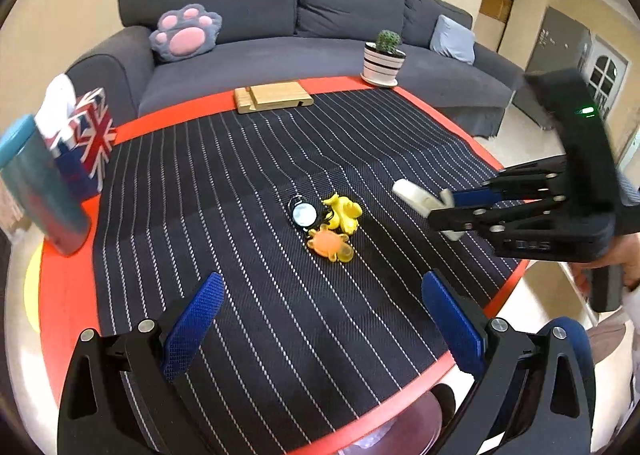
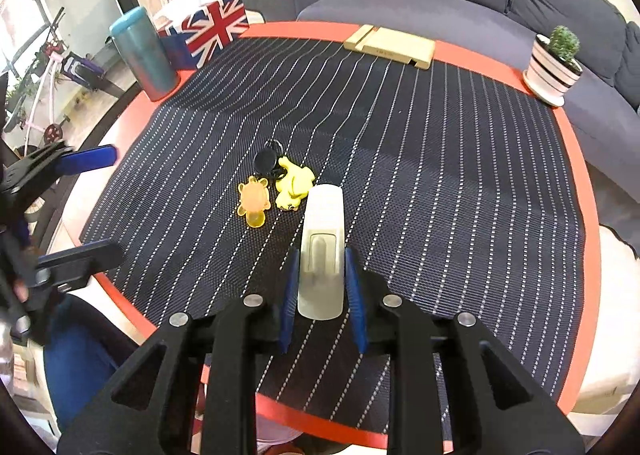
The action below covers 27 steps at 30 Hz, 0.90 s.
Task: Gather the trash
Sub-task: 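Grasp the orange turtle toy with the left gripper while the right gripper holds the hook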
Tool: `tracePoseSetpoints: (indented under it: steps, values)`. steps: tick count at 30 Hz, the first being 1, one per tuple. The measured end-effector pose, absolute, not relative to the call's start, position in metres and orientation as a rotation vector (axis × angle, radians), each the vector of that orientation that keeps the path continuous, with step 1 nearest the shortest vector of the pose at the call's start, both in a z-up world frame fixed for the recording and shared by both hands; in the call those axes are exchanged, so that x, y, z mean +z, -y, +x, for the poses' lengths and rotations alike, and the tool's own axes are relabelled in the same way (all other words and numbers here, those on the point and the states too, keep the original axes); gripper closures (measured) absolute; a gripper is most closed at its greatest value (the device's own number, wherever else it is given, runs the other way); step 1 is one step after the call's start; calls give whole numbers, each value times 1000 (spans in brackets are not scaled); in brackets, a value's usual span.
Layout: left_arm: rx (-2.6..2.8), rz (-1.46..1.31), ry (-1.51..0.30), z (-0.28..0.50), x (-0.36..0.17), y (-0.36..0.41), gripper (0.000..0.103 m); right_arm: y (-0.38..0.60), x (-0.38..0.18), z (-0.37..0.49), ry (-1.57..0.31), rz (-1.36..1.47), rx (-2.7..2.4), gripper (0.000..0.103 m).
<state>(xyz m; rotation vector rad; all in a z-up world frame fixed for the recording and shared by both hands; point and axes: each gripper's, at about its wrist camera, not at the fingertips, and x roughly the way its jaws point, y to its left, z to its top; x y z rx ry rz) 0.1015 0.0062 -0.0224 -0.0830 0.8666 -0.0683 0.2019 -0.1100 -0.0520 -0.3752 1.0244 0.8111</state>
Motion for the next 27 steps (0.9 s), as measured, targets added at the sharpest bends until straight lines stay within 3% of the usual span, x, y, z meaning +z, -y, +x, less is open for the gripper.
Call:
tracePoseSetpoints:
  steps: [24, 27]
  values:
    - [-114, 34, -1027, 172, -78, 12, 8, 147, -42, 202, -1017, -328, 789, 80]
    - [-112, 26, -1035, 174, -83, 11, 21, 149, -43, 203, -1019, -326, 787, 81]
